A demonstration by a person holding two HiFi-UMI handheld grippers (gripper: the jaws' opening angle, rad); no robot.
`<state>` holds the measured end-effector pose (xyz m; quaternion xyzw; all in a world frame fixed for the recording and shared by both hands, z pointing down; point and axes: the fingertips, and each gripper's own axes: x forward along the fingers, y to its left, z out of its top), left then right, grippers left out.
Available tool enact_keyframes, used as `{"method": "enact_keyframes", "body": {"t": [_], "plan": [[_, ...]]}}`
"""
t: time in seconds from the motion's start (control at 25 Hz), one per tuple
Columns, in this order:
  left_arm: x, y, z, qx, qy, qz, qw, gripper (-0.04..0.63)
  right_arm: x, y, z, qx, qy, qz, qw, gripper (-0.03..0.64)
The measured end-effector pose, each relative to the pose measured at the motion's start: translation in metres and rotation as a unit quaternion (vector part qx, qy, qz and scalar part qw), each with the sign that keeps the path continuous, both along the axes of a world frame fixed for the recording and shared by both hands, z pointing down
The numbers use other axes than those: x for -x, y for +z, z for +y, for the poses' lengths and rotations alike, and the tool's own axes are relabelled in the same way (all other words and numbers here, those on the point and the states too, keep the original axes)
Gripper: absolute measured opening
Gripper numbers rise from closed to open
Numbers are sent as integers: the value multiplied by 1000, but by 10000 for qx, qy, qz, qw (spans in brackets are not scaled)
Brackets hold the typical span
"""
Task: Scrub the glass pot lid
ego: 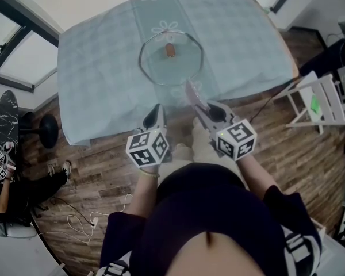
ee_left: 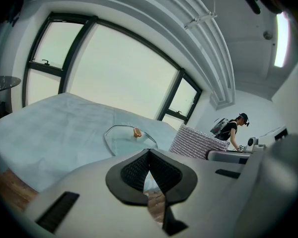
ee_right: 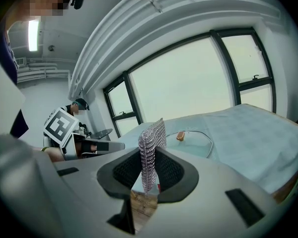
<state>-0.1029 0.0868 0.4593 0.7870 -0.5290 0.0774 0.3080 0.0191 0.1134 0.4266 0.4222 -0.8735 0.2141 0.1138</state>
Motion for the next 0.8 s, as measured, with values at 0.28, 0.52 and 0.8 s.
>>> {"method": "enact_keyframes", "body": {"t": [0.28, 0.52, 0.8], "plan": [[-8, -3, 2, -27, 77, -25, 10000, 0, 0, 0, 4, -48, 56, -135, 9999, 80], [-12, -4, 0, 0, 70, -1, 10000, 0, -2, -3, 3, -20, 32, -221, 9997, 80], [-13, -6, -2, 2, 38, 29, 10000, 0, -3, -5, 2, -54, 8, -234, 9997, 80]]}}
